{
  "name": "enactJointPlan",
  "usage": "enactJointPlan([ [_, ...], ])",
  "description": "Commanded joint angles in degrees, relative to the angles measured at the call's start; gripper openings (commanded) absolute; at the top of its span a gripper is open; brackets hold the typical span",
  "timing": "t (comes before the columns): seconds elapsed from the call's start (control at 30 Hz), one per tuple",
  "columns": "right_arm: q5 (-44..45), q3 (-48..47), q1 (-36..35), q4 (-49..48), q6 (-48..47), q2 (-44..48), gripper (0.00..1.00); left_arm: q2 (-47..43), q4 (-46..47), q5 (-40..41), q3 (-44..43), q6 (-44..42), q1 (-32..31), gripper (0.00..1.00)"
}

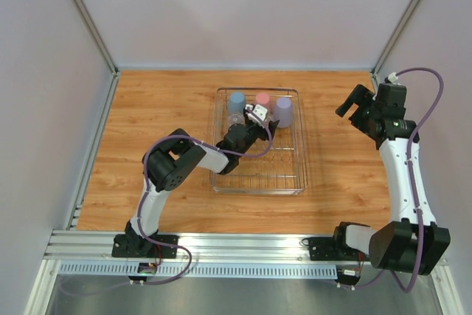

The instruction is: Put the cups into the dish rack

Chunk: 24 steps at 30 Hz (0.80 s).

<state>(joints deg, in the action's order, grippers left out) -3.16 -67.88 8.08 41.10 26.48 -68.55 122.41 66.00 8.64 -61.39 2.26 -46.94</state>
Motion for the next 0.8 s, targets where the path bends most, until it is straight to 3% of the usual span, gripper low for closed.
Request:
enactJointPlan([
  [0.0, -0.8, -2.3, 0.0, -0.9, -1.3, -0.1, 1.0, -3.1, 7.1, -1.4, 1.0, 0.6, -0.6, 0.77],
  [0.07, -1.1, -2.3, 0.0, -0.9, -1.5, -0.1, 1.0, -3.6, 7.2, -1.3, 1.3, -0.2, -0.6, 0.81],
  [0.1, -1.2, -2.5, 0.0, -1.0, -1.5, -0.2, 1.0, -3.6, 7.3, -1.4, 1.3, -0.2, -0.6, 0.91],
  [0.3, -2.5, -2.8, -0.1, -1.0, -1.9, -0.3, 1.0, -5.0, 7.5, -2.4, 0.9, -0.7, -0.7, 1.0],
  [0.5, -3.2, -4.5, -0.1, -1.1, -3.1, -0.3, 1.0, -13.1, 3.5, -3.5, 0.8, 0.1, -1.3, 1.0],
  [0.6, -2.6, -7.7, 0.0, 0.1, -3.7, -0.8, 1.0, -22.3, -7.9, -1.7, 0.4, 1.2, -2.1, 1.0],
  [0.7, 0.0, -13.3, 0.0, 2.8, -5.1, -0.9, 1.0, -33.3, -36.4, 1.8, -7.3, 2.1, -1.8, 1.0],
  [0.73, 1.2, -14.7, 0.0, 3.8, -5.6, -0.9, 1.0, -36.4, -54.3, 2.4, -15.4, 2.1, -1.5, 1.0],
  [0.77, 1.6, -17.4, 0.0, 4.0, -5.9, -0.6, 1.0, -37.4, -63.0, 3.2, -20.0, 2.7, -0.6, 1.0],
])
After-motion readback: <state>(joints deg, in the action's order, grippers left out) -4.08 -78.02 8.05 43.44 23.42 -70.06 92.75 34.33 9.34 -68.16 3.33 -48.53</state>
